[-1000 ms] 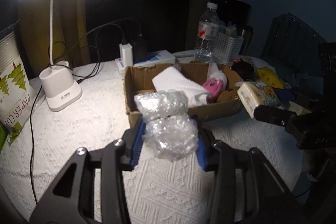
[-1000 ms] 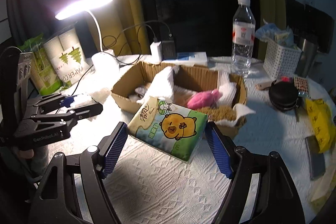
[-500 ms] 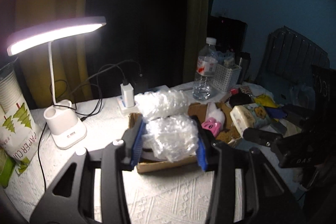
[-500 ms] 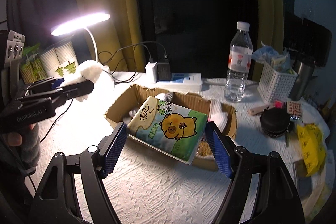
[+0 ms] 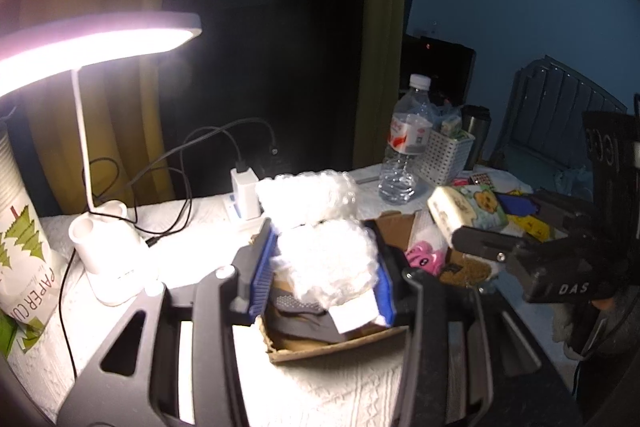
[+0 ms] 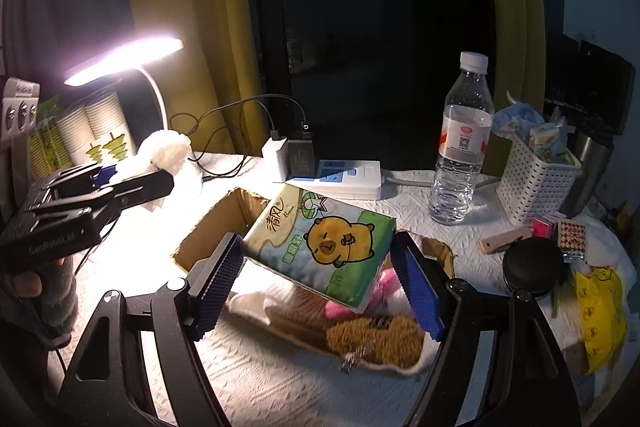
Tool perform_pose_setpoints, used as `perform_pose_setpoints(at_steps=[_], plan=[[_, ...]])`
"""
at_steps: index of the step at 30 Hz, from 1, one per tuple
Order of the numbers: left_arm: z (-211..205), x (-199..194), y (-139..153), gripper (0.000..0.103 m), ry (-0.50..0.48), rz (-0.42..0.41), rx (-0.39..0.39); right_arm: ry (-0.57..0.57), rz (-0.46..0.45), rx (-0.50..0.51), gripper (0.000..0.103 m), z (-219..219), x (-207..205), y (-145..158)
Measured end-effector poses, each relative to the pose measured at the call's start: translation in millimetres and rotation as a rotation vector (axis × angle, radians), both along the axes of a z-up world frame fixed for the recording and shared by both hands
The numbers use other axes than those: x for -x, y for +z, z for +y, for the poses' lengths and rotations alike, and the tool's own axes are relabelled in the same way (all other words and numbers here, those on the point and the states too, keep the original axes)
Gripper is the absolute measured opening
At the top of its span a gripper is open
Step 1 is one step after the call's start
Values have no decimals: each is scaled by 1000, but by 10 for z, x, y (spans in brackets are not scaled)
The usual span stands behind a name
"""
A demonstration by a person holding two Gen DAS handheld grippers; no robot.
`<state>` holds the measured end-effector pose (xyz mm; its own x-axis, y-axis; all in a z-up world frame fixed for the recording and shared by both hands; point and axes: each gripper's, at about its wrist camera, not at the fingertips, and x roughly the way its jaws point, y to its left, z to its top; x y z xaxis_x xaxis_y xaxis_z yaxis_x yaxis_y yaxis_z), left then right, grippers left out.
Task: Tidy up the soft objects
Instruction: 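Carry the tissue pack and bubble wrap over the box and release both inside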
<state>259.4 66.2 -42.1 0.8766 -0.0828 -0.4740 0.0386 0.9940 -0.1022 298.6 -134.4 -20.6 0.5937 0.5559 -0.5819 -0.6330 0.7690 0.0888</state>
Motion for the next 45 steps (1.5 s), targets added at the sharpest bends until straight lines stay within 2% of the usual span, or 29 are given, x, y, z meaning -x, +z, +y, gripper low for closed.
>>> perform_pose_setpoints(at_steps=[5, 16, 23, 24, 26, 37, 39, 45], plan=[[1, -199, -127, 44, 4, 19, -1, 3, 15, -8, 79, 70, -185, -93], [24, -537, -539, 46, 13, 129, 14, -2, 65, -7, 79, 155, -488, -402], [24, -577, -618, 54, 23, 159, 10, 6, 97, 4, 79, 257, -546, -555], [27, -573, -619, 64, 26, 159, 10, 6, 102, 7, 79, 266, -550, -573], [43, -554, -606, 74, 31, 153, 18, 4, 106, 8, 79, 276, -550, -585], [-24, -308, -325, 74, 29, 92, -3, -17, 68, 9, 83, 189, -437, -408], [-35, -241, -267, 75, 30, 81, -1, -21, 56, 4, 86, 167, -377, -346], [-107, -11, -100, 75, 21, 48, 2, -21, 9, 0, 86, 96, -141, -142]])
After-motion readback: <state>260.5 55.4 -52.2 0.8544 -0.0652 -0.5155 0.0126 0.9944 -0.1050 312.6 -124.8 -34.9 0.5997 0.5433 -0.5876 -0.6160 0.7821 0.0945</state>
